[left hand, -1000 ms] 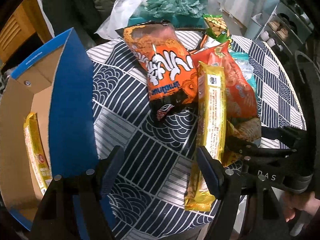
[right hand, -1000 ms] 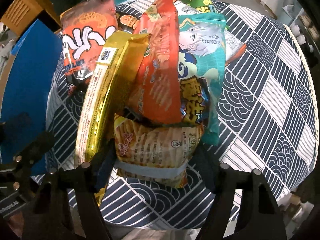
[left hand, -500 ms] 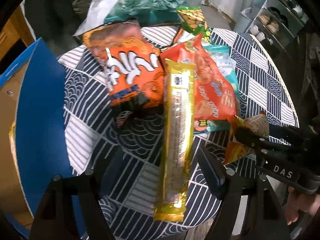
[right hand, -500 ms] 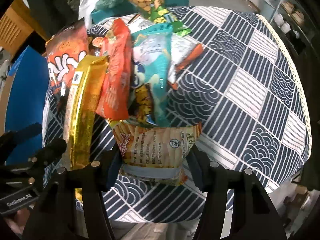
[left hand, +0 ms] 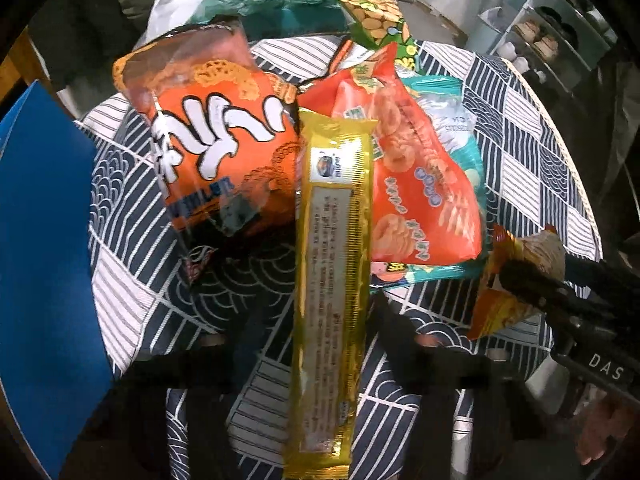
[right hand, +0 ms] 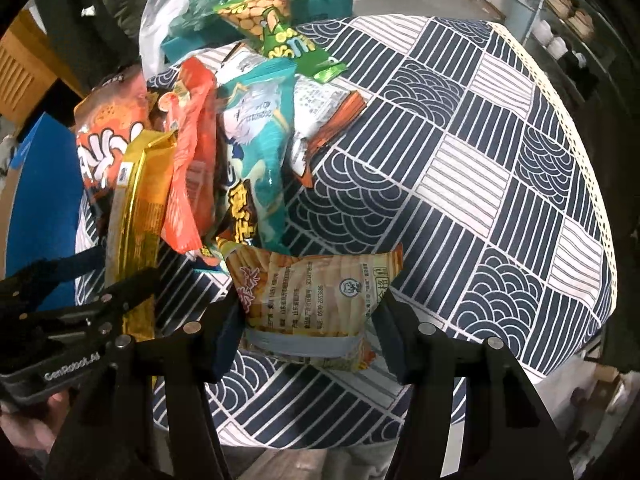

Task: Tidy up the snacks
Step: 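Lift the gold wafer bar and beige cracker bag and carry them toward the box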

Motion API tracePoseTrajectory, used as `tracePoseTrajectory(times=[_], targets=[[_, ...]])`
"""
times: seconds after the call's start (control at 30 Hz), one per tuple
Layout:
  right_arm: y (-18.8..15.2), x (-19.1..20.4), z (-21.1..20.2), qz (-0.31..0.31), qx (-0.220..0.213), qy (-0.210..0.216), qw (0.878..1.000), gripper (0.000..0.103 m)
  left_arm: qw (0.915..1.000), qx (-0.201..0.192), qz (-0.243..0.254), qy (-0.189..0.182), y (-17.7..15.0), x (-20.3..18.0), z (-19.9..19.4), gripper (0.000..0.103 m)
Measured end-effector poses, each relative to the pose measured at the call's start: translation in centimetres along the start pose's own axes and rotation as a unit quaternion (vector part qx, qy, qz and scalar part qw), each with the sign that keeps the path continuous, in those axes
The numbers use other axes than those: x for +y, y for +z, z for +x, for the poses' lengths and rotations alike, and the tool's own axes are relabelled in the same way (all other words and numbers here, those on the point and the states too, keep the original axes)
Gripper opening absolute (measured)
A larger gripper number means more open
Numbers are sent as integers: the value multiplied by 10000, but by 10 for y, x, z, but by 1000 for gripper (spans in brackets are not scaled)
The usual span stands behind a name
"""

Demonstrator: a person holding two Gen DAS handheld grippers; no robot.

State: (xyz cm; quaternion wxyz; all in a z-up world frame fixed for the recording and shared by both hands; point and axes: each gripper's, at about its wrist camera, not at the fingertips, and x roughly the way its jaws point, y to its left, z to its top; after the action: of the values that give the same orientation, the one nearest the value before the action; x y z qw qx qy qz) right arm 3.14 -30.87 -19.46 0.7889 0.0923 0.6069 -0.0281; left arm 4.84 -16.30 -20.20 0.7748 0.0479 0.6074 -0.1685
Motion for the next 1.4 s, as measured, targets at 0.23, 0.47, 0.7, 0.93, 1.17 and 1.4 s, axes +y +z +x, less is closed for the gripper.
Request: tracePoseTrajectory(times=[0.23,0.47,0.7,0.93,1.17,1.4], targets=[[6,7,-6,-51,-168,-47,9998,59,9988,-347,355,26,0,-12,-14,29],[8,20,-27,-168,-411,-37,9990,58,9978,-593,260,-108,-3,-4,-46,29],[12,33,-51,-257,-700,31,9972,58,9956,-931,124,-5,-4,10,-78,29],[17,48,-76,-328,-986,161,9945,58,9914,-1301,40,148,-8,21,-109,29],[20,71,-97,-515,-1188,355,9909,58,9861,-1636,-110,258,-12,37,-141,29],[24,103,-112,-776,-1346,579,9862,58,9823,-1812,-319,364,-17,59,-164,29]])
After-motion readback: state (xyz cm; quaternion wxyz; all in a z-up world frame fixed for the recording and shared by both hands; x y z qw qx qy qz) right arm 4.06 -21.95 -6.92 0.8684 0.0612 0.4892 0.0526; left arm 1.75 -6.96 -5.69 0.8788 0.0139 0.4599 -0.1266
